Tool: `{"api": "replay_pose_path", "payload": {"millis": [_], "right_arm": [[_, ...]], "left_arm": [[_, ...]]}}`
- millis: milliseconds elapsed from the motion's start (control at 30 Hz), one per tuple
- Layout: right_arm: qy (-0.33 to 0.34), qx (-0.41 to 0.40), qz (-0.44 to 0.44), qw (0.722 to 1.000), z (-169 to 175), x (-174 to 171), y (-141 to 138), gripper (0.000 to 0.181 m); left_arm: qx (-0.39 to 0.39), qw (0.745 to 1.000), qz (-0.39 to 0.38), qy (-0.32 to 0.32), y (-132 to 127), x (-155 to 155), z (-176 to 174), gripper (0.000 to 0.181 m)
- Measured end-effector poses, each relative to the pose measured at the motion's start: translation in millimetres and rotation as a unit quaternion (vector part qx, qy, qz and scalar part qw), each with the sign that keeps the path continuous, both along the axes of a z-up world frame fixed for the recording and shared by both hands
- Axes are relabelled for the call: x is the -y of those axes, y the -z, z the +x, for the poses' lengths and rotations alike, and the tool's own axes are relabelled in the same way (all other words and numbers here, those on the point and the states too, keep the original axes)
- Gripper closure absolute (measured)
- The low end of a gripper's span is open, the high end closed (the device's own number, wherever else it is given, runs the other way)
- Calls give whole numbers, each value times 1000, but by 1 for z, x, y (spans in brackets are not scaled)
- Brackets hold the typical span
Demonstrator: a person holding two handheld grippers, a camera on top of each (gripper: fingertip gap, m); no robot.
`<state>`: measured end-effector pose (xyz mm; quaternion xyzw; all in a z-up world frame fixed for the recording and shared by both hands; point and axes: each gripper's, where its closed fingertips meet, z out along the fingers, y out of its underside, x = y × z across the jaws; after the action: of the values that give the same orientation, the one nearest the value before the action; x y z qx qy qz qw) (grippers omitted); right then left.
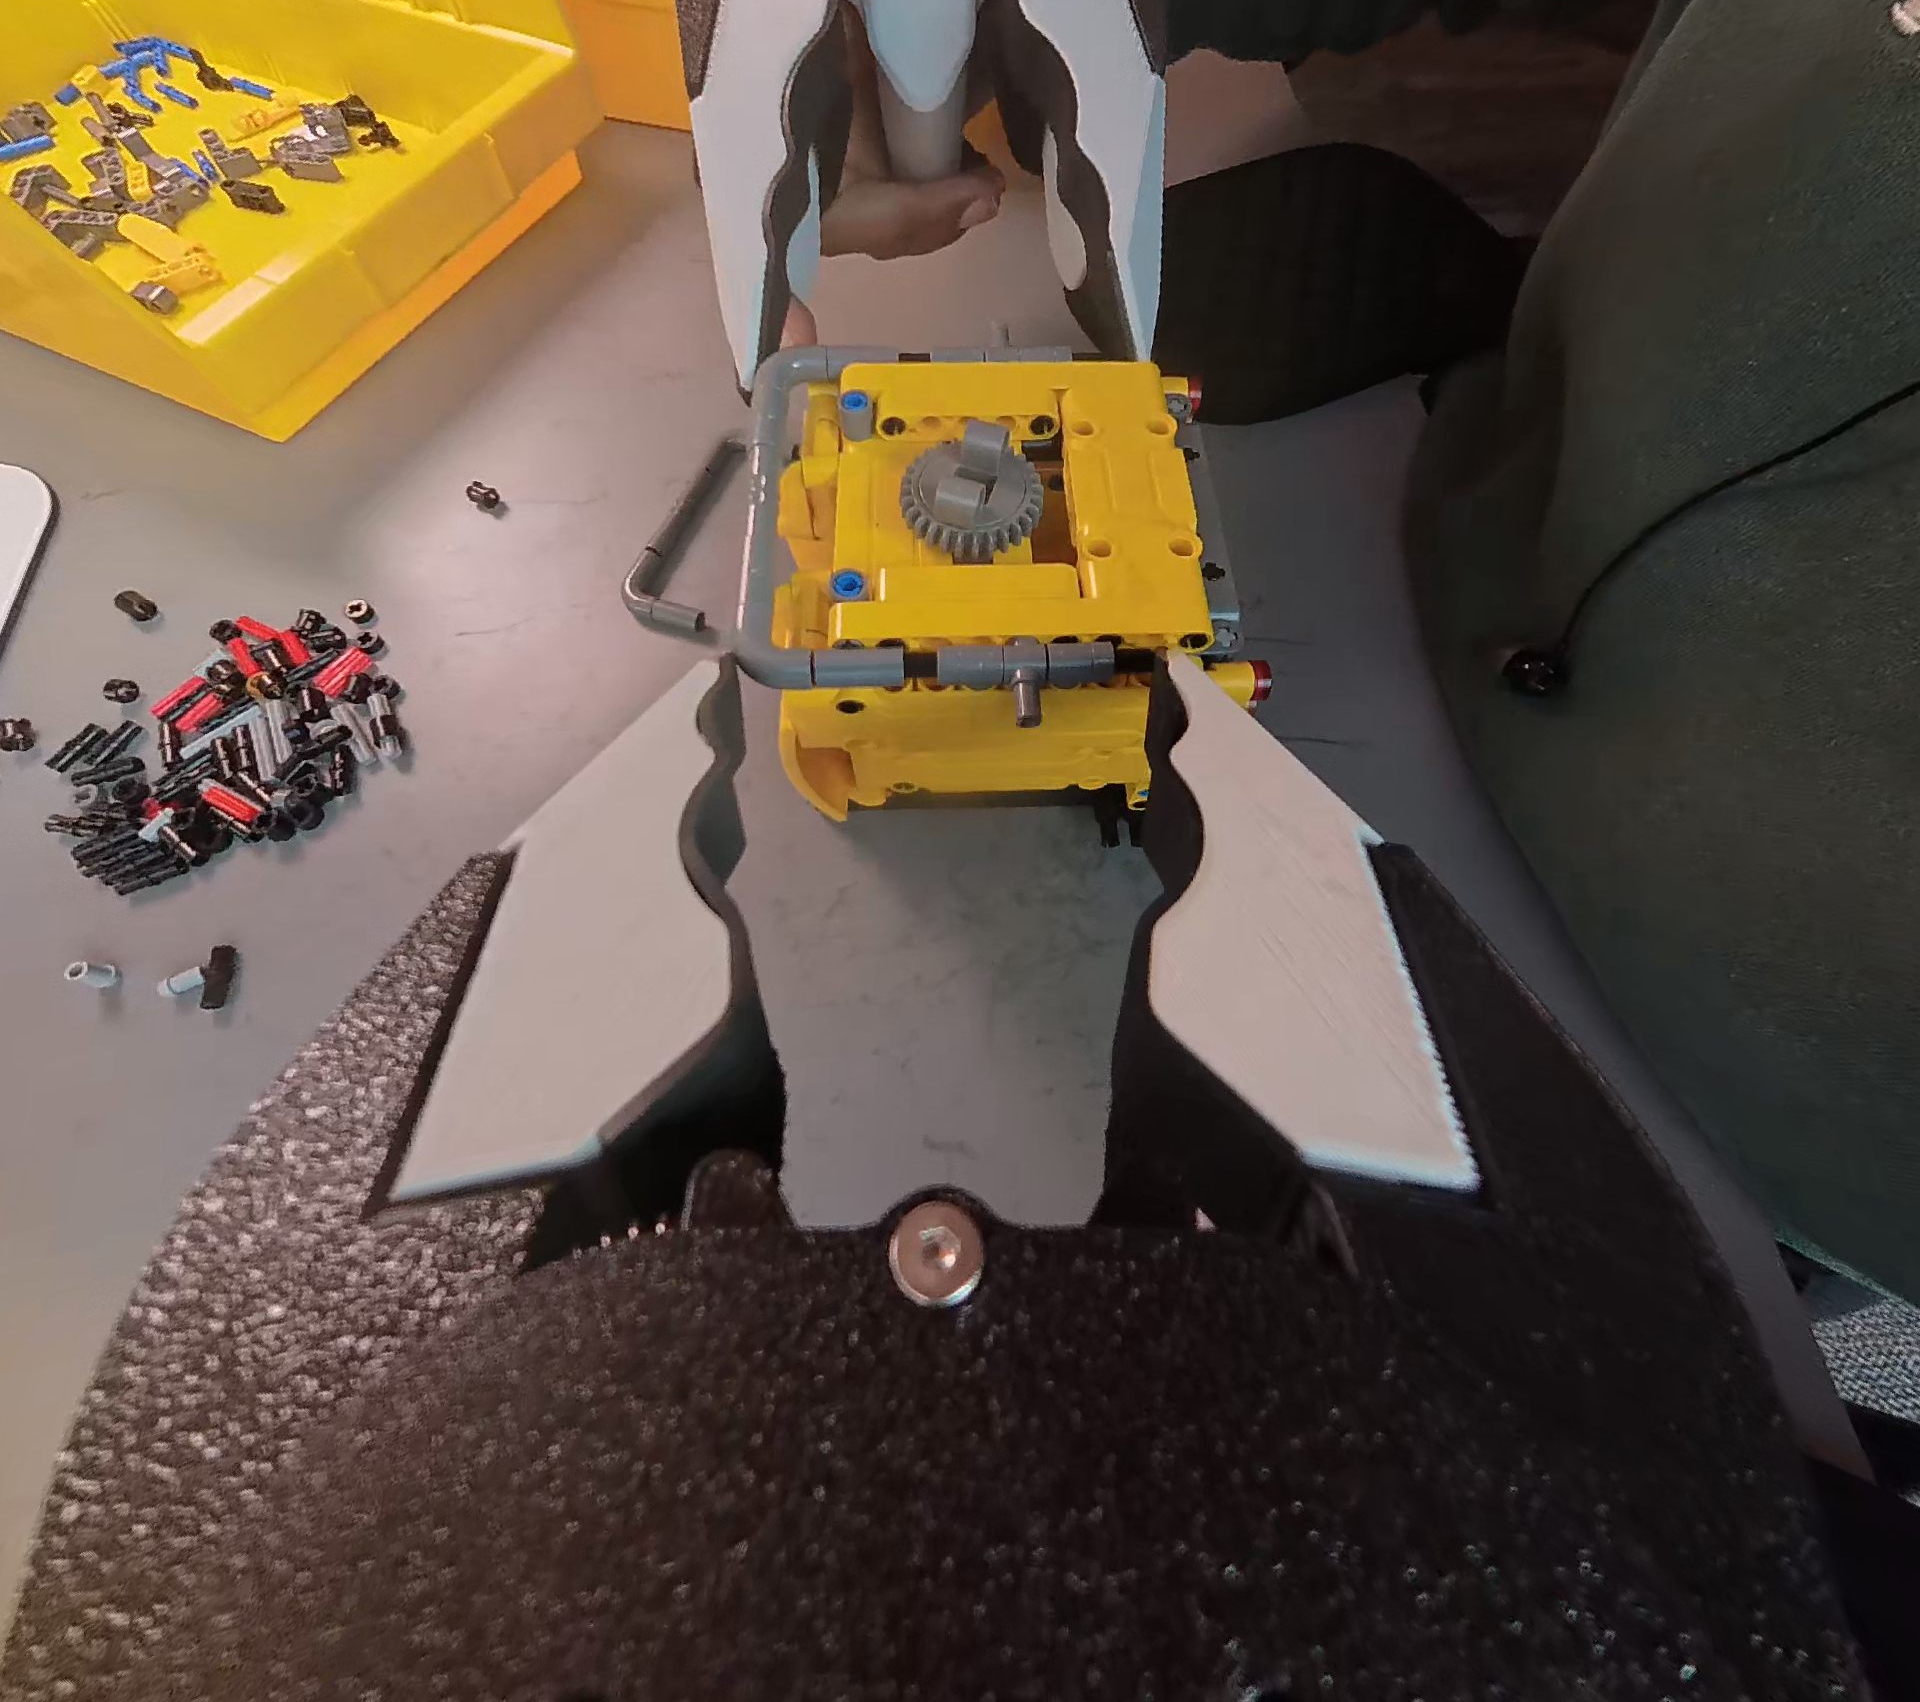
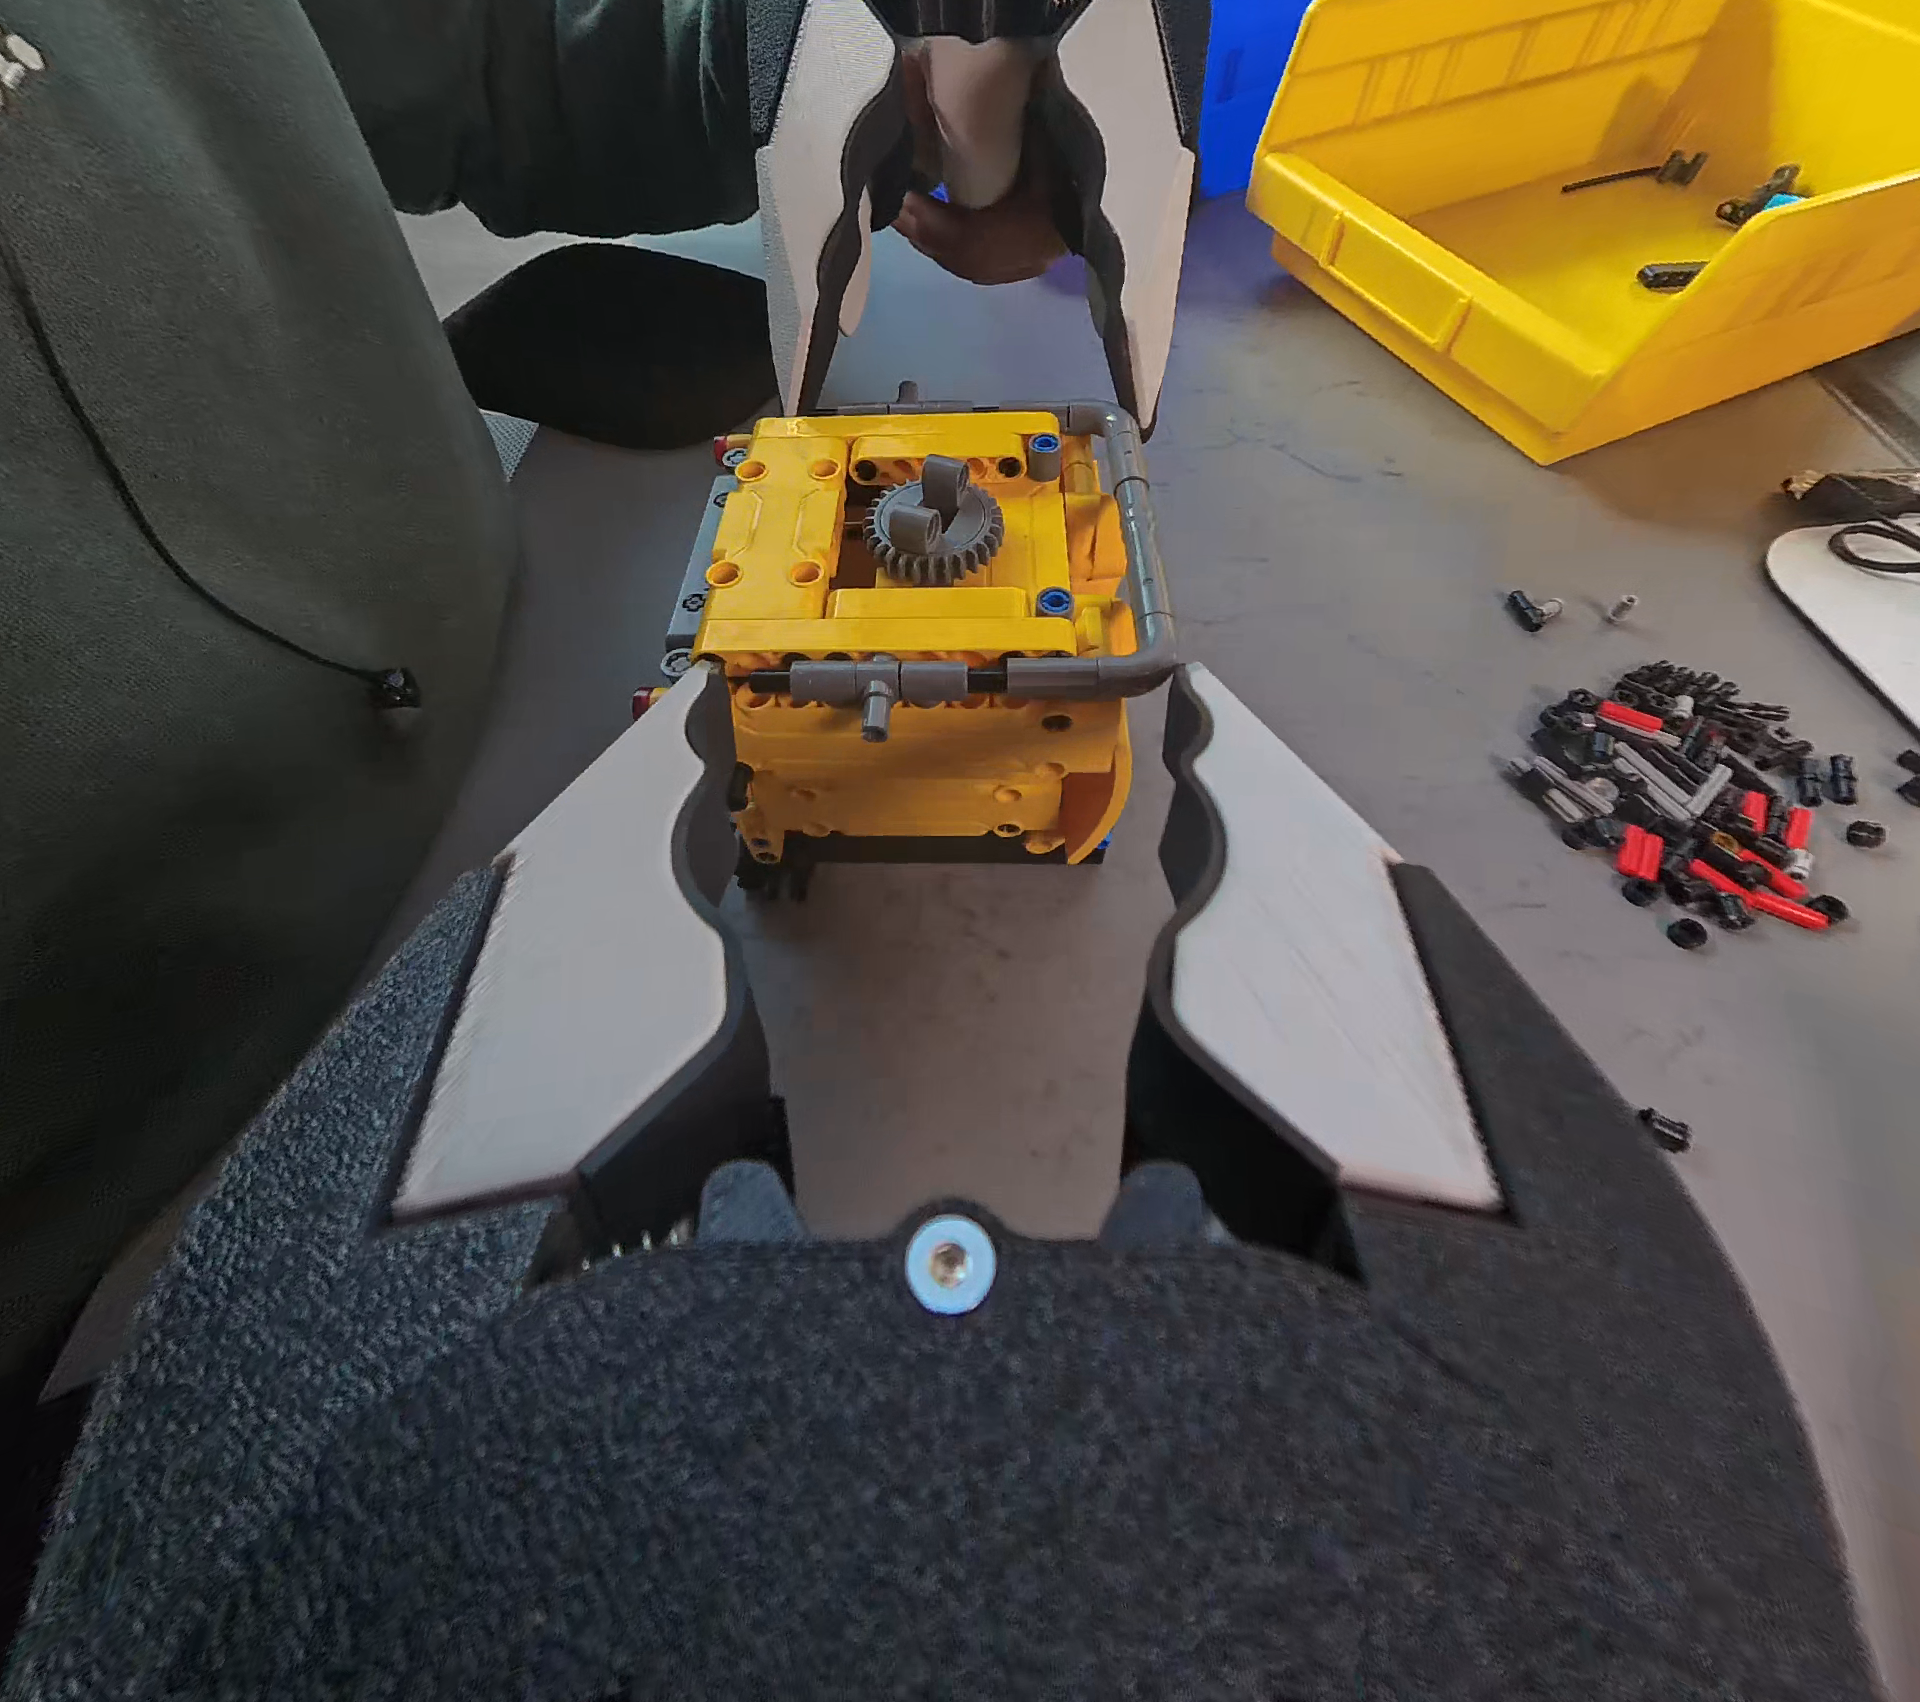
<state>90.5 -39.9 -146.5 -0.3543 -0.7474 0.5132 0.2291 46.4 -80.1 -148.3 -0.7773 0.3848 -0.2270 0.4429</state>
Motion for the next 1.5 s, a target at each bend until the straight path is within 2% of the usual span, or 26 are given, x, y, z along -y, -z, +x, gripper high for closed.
{"api": "replay_pose_path", "payload": {"millis": [233,500,767,1233,1500], "right_arm": [[-1,-5,-15,1000,1,1,0,109],[-3,-14,-18,1000,2,2,0,112],[-16,9,-19,1000,2,2,1,112],[-25,-3,23,999,1,2,-2,109],[-28,-3,7,1000,0,3,-2,110]], "left_arm": [[2,1000,-4,2,0,1,1,105],[-9,1000,-10,4,0,2,2,107],[-13,1000,-5,-8,0,5,2,112],[-8,1000,22,-14,-2,5,3,111],[-14,1000,17,-17,-1,5,1,111]]}}
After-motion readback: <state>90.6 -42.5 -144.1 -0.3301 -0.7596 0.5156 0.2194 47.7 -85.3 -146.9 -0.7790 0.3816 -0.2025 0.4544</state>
